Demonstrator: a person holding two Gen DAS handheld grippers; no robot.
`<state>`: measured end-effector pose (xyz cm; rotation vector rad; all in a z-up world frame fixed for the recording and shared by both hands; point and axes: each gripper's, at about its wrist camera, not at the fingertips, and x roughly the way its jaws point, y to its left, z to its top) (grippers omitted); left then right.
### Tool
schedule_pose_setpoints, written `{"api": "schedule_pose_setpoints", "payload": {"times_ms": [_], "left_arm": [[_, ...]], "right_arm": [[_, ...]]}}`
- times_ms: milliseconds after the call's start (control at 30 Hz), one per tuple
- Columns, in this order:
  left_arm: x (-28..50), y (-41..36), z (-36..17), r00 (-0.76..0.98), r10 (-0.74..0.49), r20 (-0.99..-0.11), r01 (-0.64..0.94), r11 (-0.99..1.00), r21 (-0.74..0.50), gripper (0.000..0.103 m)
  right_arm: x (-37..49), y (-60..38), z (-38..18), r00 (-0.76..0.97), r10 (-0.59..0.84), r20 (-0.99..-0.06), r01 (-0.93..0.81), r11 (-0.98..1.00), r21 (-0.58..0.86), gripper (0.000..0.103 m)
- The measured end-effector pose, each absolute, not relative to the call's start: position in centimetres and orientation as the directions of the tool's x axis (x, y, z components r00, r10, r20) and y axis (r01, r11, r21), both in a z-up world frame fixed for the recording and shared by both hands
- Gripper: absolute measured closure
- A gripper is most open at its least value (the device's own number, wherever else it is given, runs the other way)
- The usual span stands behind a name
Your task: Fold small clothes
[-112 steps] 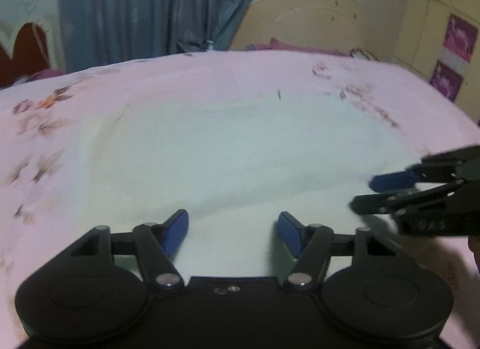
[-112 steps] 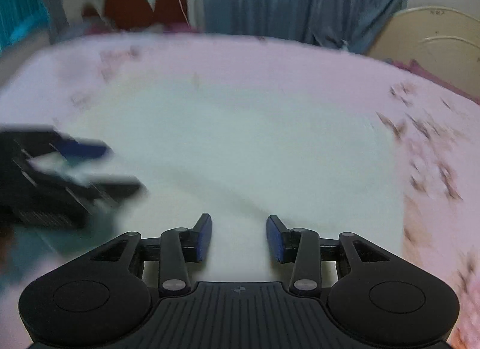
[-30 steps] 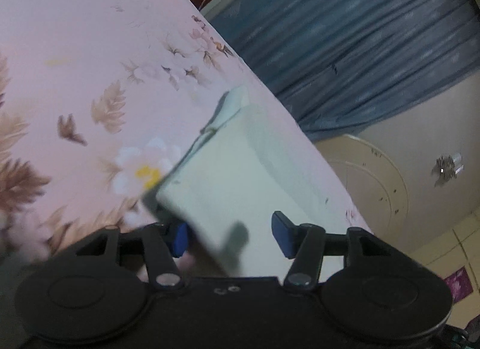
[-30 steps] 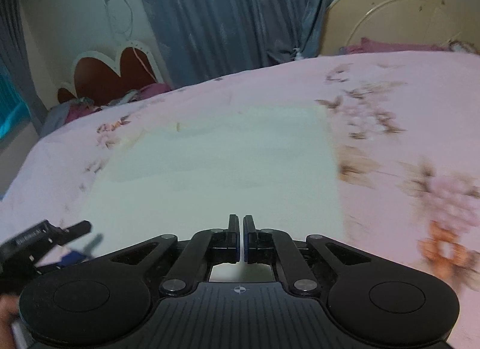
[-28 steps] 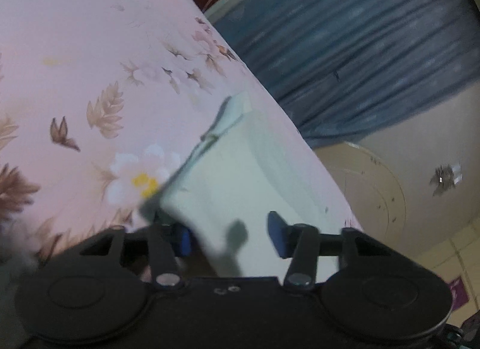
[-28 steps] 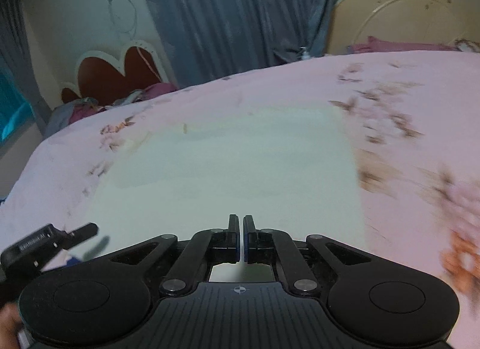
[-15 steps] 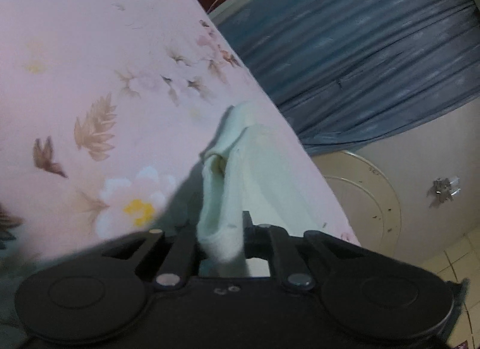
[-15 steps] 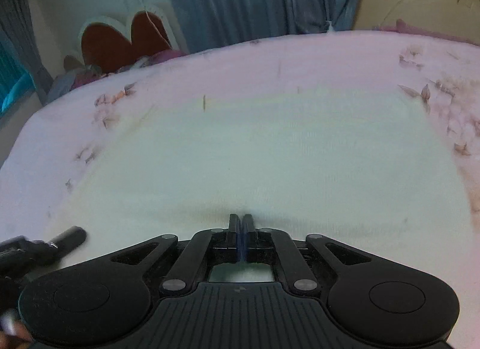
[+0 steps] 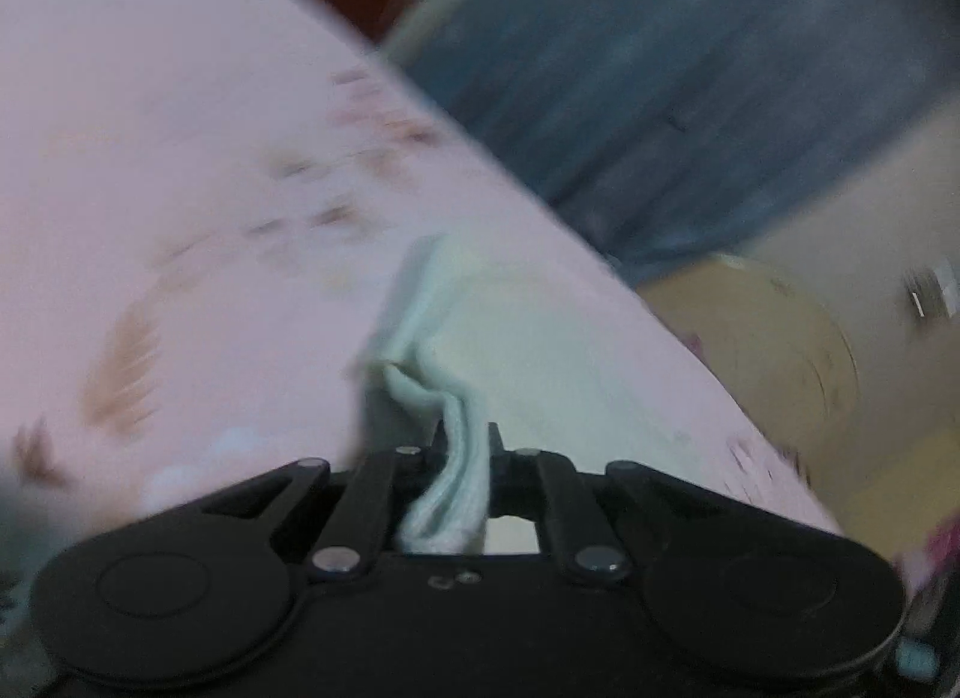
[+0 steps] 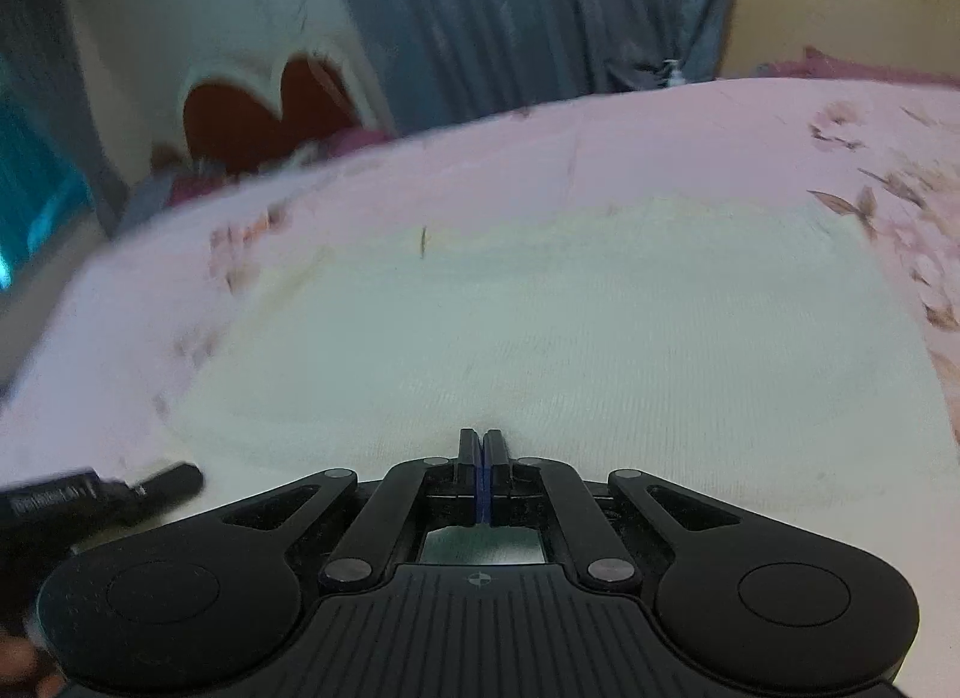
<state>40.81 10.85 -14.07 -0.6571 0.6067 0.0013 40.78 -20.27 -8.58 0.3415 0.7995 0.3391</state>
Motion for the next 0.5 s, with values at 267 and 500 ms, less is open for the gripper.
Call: {"api": "schedule_pose_setpoints", "payload": {"times_ms": [267, 500], "left_arm": [[42.7, -1.9, -7.6, 0.772, -0.373, -0.515, 0.149, 0.893, -0.424, 0.096], [43.9, -13.5, -9.7, 0.548, -0.519, -0.656, 0.314, 0.854, -0.414, 0.074]], "right_arm": [[38.5, -31.9, -5.3, 0.766, 0.371, -0.525, -0.055, 0.851, 0.522, 0.103], [37.7, -40.4, -5.1, 0.751, 0.414, -0.514, -0.007, 0.783, 0.621, 0.103]]}}
